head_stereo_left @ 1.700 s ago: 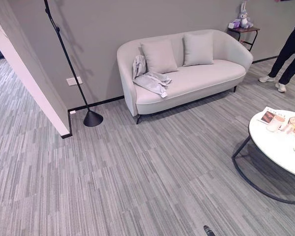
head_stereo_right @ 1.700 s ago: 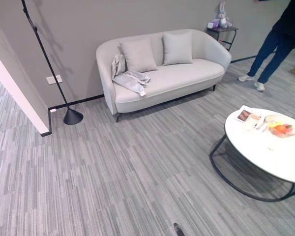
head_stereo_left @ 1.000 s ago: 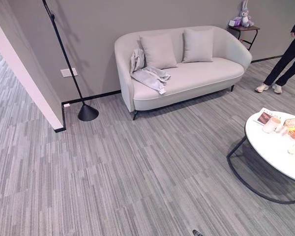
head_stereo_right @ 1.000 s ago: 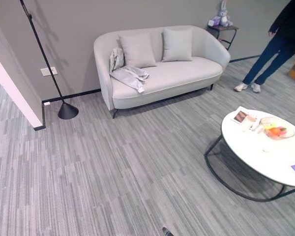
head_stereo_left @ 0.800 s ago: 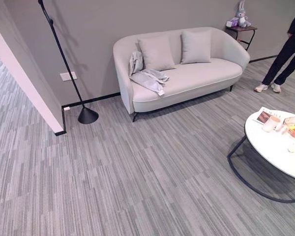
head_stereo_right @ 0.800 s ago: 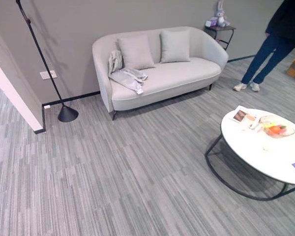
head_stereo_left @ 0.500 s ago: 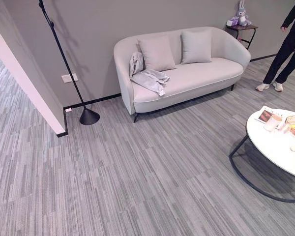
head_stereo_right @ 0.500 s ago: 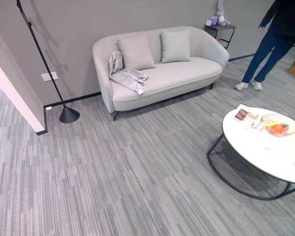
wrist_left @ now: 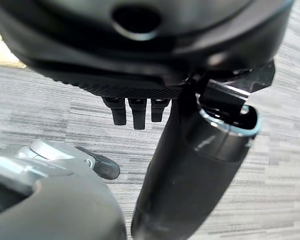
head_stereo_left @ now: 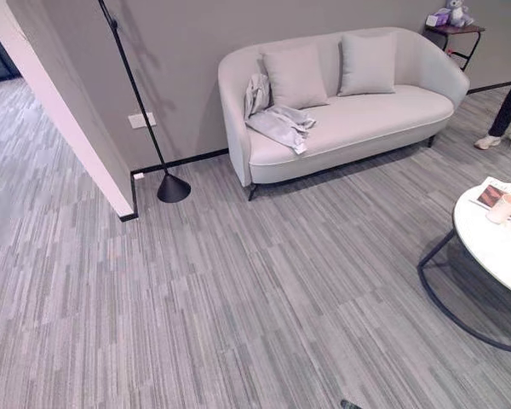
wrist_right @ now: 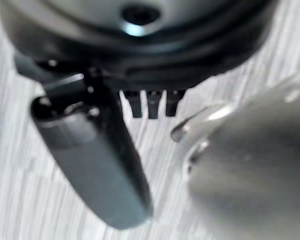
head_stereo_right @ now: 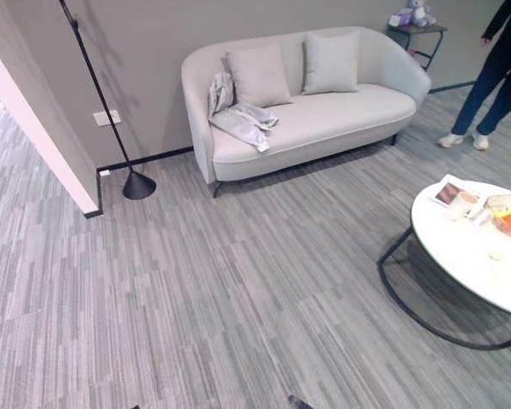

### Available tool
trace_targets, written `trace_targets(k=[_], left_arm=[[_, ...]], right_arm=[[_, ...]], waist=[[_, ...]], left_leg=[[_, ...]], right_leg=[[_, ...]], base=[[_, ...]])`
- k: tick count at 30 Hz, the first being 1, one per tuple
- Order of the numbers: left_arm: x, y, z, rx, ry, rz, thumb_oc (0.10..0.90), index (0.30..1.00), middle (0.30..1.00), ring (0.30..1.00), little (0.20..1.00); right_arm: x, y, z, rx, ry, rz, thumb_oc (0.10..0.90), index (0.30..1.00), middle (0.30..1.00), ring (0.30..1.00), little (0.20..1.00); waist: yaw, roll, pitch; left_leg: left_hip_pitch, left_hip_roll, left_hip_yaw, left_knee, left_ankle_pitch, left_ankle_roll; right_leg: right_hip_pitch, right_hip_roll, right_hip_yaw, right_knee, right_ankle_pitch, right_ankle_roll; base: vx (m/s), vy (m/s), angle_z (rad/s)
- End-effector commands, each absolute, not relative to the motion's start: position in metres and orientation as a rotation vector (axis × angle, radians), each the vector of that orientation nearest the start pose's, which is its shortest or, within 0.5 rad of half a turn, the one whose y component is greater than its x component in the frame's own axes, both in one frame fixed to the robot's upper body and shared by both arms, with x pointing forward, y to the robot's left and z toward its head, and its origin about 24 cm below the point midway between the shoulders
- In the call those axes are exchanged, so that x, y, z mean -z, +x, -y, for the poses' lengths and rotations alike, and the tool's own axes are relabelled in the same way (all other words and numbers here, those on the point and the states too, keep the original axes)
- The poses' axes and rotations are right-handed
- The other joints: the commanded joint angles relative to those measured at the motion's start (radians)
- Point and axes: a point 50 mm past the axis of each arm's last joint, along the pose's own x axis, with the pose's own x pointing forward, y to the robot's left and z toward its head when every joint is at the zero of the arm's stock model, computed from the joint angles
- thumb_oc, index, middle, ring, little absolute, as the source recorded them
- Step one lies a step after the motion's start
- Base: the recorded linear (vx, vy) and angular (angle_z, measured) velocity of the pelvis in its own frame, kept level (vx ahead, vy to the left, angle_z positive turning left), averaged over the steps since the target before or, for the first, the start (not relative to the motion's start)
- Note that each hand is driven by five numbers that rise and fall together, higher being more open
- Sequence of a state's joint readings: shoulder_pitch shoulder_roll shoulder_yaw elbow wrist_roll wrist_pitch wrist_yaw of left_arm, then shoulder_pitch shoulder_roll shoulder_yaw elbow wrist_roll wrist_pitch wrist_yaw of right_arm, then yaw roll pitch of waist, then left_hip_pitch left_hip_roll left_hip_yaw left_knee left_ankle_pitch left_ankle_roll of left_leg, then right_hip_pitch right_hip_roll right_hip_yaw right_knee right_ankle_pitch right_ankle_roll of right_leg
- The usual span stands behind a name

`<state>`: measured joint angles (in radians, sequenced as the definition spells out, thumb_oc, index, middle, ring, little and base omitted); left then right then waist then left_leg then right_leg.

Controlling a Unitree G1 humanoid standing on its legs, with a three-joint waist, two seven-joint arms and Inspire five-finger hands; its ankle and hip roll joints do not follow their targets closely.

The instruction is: Hang the clothes on the sofa on the clothes rack.

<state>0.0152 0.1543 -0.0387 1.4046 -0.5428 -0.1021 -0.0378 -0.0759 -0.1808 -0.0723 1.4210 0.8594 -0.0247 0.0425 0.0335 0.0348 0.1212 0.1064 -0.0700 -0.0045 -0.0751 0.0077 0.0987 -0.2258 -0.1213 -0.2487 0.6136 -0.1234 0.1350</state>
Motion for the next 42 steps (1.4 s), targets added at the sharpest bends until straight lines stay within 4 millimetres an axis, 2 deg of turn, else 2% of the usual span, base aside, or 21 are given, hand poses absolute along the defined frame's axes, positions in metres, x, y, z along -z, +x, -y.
trace_targets(k=[1, 5, 7, 9, 11, 13, 17, 21, 22, 23, 24, 26, 28, 31, 32, 34, 35, 36, 38, 39, 42], left_arm=[[0.174, 0.040, -0.216, -0.411, -0.235, -1.288, 0.800, 0.900, 0.900, 0.900, 0.900], [0.172, 0.053, -0.220, -0.389, -0.193, -1.257, 0.800, 0.900, 0.900, 0.900, 0.900], [0.171, 0.057, -0.222, -0.373, -0.176, -1.246, 0.800, 0.900, 0.900, 0.900, 0.900], [0.171, 0.057, -0.223, -0.366, -0.167, -1.248, 0.800, 0.900, 0.900, 0.900, 0.900], [0.171, 0.055, -0.224, -0.365, -0.154, -1.253, 0.800, 0.900, 0.900, 0.900, 0.900], [0.171, 0.057, -0.221, -0.353, -0.153, -1.247, 0.800, 0.900, 0.900, 0.900, 0.900], [0.171, 0.066, -0.215, -0.359, -0.165, -1.216, 0.800, 0.900, 0.900, 0.900, 0.900], [0.170, 0.069, -0.215, -0.361, -0.160, -1.207, 0.800, 0.900, 0.900, 0.900, 0.900], [0.169, 0.078, -0.215, -0.359, -0.167, -1.176, 0.800, 0.900, 0.900, 0.900, 0.900], [0.169, 0.078, -0.216, -0.360, -0.166, -1.176, 0.800, 0.900, 0.900, 0.900, 0.900], [0.168, 0.082, -0.217, -0.366, -0.166, -1.160, 0.800, 0.900, 0.900, 0.900, 0.900], [0.166, 0.087, -0.222, -0.380, -0.165, -1.139, 0.800, 0.900, 0.900, 0.900, 0.900], [0.165, 0.084, -0.227, -0.408, -0.166, -1.142, 0.800, 0.900, 0.900, 0.900, 0.900], [0.166, 0.071, -0.233, -0.445, -0.175, -1.174, 0.800, 0.900, 0.900, 0.900, 0.900], [0.167, 0.070, -0.233, -0.445, -0.175, -1.174, 0.800, 0.900, 0.900, 0.900, 0.900], [0.167, 0.054, -0.240, -0.508, -0.196, -1.209, 0.800, 0.900, 0.900, 0.900, 0.900], [0.167, 0.054, -0.240, -0.508, -0.196, -1.209, 0.800, 0.900, 0.900, 0.900, 0.900], [0.167, 0.045, -0.245, -0.552, -0.214, -1.221, 0.800, 0.900, 0.900, 0.900, 0.900], [0.167, 0.040, -0.247, -0.571, -0.228, -1.234, 0.800, 0.900, 0.900, 0.900, 0.900], [0.166, 0.030, -0.255, -0.620, -0.230, -1.249, 0.800, 0.900, 0.900, 0.900, 0.900], [0.162, 0.036, -0.265, -0.628, -0.183, -1.221, 0.800, 0.900, 0.900, 0.900, 0.900]], right_arm=[[0.169, 0.074, 0.224, 0.713, 0.650, -1.104, 0.800, 0.900, 0.900, 0.900, 0.900], [0.169, 0.074, 0.225, 0.707, 0.633, -1.120, 0.800, 0.900, 0.900, 0.900, 0.900], [0.171, 0.067, 0.221, 0.694, 0.640, -1.147, 0.800, 0.900, 0.900, 0.900, 0.900], [0.172, 0.059, 0.221, 0.709, 0.647, -1.164, 0.800, 0.900, 0.900, 0.900, 0.900], [0.172, 0.053, 0.225, 0.727, 0.635, -1.181, 0.800, 0.900, 0.900, 0.900, 0.900], [0.171, 0.053, 0.230, 0.740, 0.622, -1.177, 0.800, 0.900, 0.900, 0.900, 0.900], [0.168, 0.068, 0.235, 0.687, 0.550, -1.142, 0.800, 0.900, 0.900, 0.900, 0.900], [0.165, 0.079, 0.237, 0.632, 0.472, -1.130, 0.800, 0.900, 0.900, 0.900, 0.900], [0.163, 0.089, 0.238, 0.575, 0.404, -1.118, 0.800, 0.900, 0.900, 0.900, 0.900], [0.163, 0.090, 0.238, 0.574, 0.405, -1.118, 0.800, 0.900, 0.900, 0.900, 0.900], [0.159, 0.105, 0.240, 0.485, 0.318, -1.102, 0.800, 0.900, 0.900, 0.900, 0.900], [0.155, 0.121, 0.235, 0.373, 0.235, -1.078, 0.800, 0.900, 0.900, 0.900, 0.900], [0.151, 0.134, 0.228, 0.287, 0.175, -1.037, 0.800, 0.900, 0.900, 0.900, 0.900], [0.145, 0.155, 0.213, 0.152, 0.068, -0.976, 0.800, 0.900, 0.900, 0.900, 0.900], [0.145, 0.155, 0.213, 0.152, 0.068, -0.976, 0.800, 0.900, 0.900, 0.900, 0.900], [0.131, 0.186, 0.192, -0.004, -0.076, -0.871, 0.800, 0.900, 0.900, 0.900, 0.900], [0.131, 0.186, 0.192, -0.004, -0.076, -0.871, 0.800, 0.900, 0.900, 0.900, 0.900], [0.122, 0.204, 0.175, -0.102, -0.145, -0.807, 0.800, 0.900, 0.900, 0.900, 0.900], [0.118, 0.210, 0.168, -0.145, -0.173, -0.787, 0.800, 0.900, 0.900, 0.900, 0.900], [0.110, 0.219, 0.148, -0.243, -0.213, -0.725, 0.800, 0.900, 0.900, 0.900, 0.900], [0.108, 0.218, 0.129, -0.339, -0.265, -0.689, 0.800, 0.900, 0.900, 0.900, 0.900]], waist=[[0.010, -0.001, -0.049], [0.013, -0.015, -0.058], [-0.002, -0.020, -0.057], [-0.009, -0.042, -0.067], [-0.024, -0.056, -0.091], [-0.032, -0.033, -0.102], [-0.024, 0.007, -0.107], [0.002, -0.018, -0.107], [0.027, -0.045, -0.079], [0.024, -0.050, -0.081], [0.047, -0.069, -0.056], [0.073, -0.088, -0.040], [0.081, -0.095, -0.038], [0.109, -0.080, -0.043], [0.110, -0.080, -0.040], [0.162, -0.077, -0.031], [0.163, -0.077, -0.032], [0.192, -0.095, -0.024], [0.198, -0.104, -0.030], [0.205, -0.136, -0.036], [0.219, -0.207, -0.067]], left_leg=[[0.020, 0.012, -0.051, -0.005, -0.092, -0.055], [0.049, 0.028, -0.077, -0.009, -0.142, -0.089], [0.104, 0.059, -0.085, -0.010, -0.186, -0.110], [0.141, 0.062, -0.092, -0.012, -0.217, -0.122], [0.162, 0.124, -0.105, -0.012, -0.230, -0.147], [0.168, 0.193, -0.109, -0.012, -0.217, -0.172], [0.097, 0.294, -0.136, 0.124, -0.039, -0.229], [0.023, 0.315, -0.113, 0.290, 0.065, -0.237], [-0.034, 0.348, -0.050, 0.422, 0.108, -0.219], [-0.039, 0.342, -0.052, 0.420, 0.112, -0.218], [-0.069, 0.323, 0.006, 0.460, 0.044, -0.192], [-0.181, 0.206, -0.007, 0.485, -0.061, -0.166], [-0.246, 0.125, 0.017, 0.391, -0.108, -0.146], [-0.348, 0.054, 0.055, 0.187, 0.037, -0.136], [-0.344, 0.054, 0.056, 0.188, 0.035, -0.136], [-0.431, 0.031, 0.103, 0.040, 0.142, -0.160], [-0.434, 0.032, 0.103, 0.040, 0.143, -0.160], [-0.459, 0.032, 0.114, 0.029, 0.160, -0.158], [-0.435, 0.034, 0.123, 0.013, 0.162, -0.142], [-0.411, 0.029, 0.124, 0.032, 0.181, -0.123], [-0.360, 0.020, 0.166, 0.049, 0.141, -0.095]], right_leg=[[0.072, -0.066, -0.067, -0.223, 0.048, 0.021], [0.068, -0.180, -0.020, -0.600, 0.214, 0.043], [0.045, -0.238, -0.004, -0.670, 0.296, 0.075], [0.063, -0.239, -0.025, -0.681, 0.320, 0.088], [0.062, -0.198, -0.036, -0.632, 0.297, 0.078], [0.036, -0.146, -0.041, -0.580, 0.253, 0.057], [0.071, -0.023, -0.079, -0.598, 0.188, -0.008], [0.161, 0.034, -0.107, -0.685, 0.152, -0.057], [0.217, 0.058, -0.108, -0.701, 0.120, -0.083], [0.213, 0.052, -0.110, -0.701, 0.122, -0.082], [0.239, 0.052, -0.093, -0.701, 0.108, -0.087], [0.248, 0.038, -0.071, -0.701, 0.094, -0.081], [0.253, 0.043, -0.067, -0.701, 0.072, -0.078], [0.274, 0.104, -0.045, -0.701, 0.040, -0.087], [0.277, 0.104, -0.043, -0.701, 0.038, -0.087], [0.340, 0.178, -0.004, -0.701, -0.014, -0.106], [0.337, 0.179, -0.003, -0.701, -0.013, -0.106], [0.372, 0.204, 0.021, -0.701, -0.029, -0.116], [0.387, 0.218, 0.029, -0.701, -0.030, -0.120], [0.427, 0.230, 0.052, -0.699, -0.040, -0.121], [0.453, 0.202, 0.067, -0.629, -0.054, -0.090]], base=[[0.29, -0.194, 0.14], [0.30, -0.215, 0.13], [0.48, -0.269, -0.07], [0.52, -0.308, -0.03], [0.50, -0.366, 0.33], [0.32, -0.308, 0.48], [0.30, -0.321, -0.18], [0.25, -0.297, -0.12], [0.28, -0.359, 0.14], [0.33, -0.367, 0.08], [0.24, -0.175, 0.10], [0.26, -0.150, 0.12], [0.20, -0.051, 0.04], [0.20, -0.019, -0.02], [0.19, -0.021, -0.19], [0.34, -0.028, -0.51], [0.43, -0.034, -0.42], [0.31, -0.018, -0.18], [0.35, 0.003, -0.24], [0.40, 0.052, -0.29], [0.54, 0.185, -0.31]])
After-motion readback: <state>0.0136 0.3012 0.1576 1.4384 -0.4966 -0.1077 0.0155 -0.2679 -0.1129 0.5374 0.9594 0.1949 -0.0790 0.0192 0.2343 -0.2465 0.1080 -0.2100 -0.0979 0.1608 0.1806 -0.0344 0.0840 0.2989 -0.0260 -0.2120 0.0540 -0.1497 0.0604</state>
